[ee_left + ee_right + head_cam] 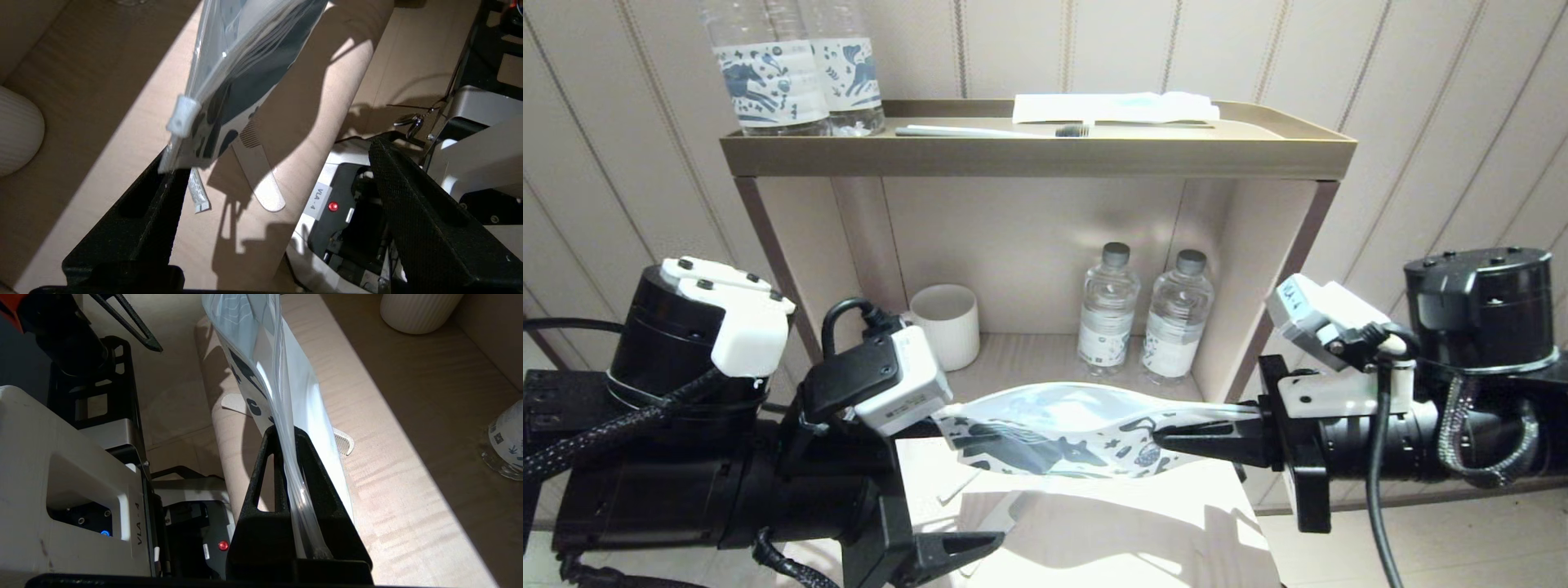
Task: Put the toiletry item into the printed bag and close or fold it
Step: Pick up the toothpaste
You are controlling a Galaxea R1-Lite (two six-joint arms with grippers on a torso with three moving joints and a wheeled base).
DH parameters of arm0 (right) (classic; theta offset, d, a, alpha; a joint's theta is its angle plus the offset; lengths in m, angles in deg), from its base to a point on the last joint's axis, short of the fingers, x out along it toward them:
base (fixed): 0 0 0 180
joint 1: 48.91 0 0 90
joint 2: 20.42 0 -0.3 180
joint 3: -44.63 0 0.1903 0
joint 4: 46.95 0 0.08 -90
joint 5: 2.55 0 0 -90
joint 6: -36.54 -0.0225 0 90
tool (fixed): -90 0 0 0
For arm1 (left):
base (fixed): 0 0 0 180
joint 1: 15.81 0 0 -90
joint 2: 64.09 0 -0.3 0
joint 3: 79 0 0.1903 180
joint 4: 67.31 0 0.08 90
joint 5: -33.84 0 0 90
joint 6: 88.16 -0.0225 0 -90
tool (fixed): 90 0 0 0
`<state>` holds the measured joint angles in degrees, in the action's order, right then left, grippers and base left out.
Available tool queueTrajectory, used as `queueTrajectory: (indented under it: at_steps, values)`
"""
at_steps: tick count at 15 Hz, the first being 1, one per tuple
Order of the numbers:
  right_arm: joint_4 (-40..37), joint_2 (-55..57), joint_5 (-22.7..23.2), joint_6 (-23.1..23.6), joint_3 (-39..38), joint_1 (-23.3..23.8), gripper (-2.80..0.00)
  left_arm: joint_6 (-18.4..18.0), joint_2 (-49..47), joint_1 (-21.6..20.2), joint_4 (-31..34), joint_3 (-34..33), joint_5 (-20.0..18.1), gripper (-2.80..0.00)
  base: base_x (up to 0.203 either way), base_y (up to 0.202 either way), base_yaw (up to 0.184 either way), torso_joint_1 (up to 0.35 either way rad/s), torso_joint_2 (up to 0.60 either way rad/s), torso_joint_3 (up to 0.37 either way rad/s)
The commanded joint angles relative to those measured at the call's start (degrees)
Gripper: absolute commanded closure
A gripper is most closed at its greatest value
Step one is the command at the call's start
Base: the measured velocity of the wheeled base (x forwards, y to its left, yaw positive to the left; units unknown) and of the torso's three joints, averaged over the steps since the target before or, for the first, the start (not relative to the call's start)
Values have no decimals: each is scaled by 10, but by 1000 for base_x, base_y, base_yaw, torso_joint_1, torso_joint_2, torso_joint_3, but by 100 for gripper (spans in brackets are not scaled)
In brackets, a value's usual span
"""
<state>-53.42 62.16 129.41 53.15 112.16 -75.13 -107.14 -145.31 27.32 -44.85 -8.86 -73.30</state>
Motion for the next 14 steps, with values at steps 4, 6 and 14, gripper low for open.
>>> queueTrajectory:
  at_steps: [4, 6, 14]
  values:
    - [3, -8, 49, -1, -5, 52, 0, 116, 21, -1, 45, -3, 12, -280, 0, 0, 0, 0, 0, 0]
    - [3, -13, 81, -3, -4, 82, 0, 196, 27, -1, 90, -4, 17, -280, 0, 0, 0, 0, 0, 0]
    - [2, -30, 96, -6, 1, 102, 0, 502, 34, 3, 265, 49, 75, 0, 0, 0, 0, 0, 0, 0]
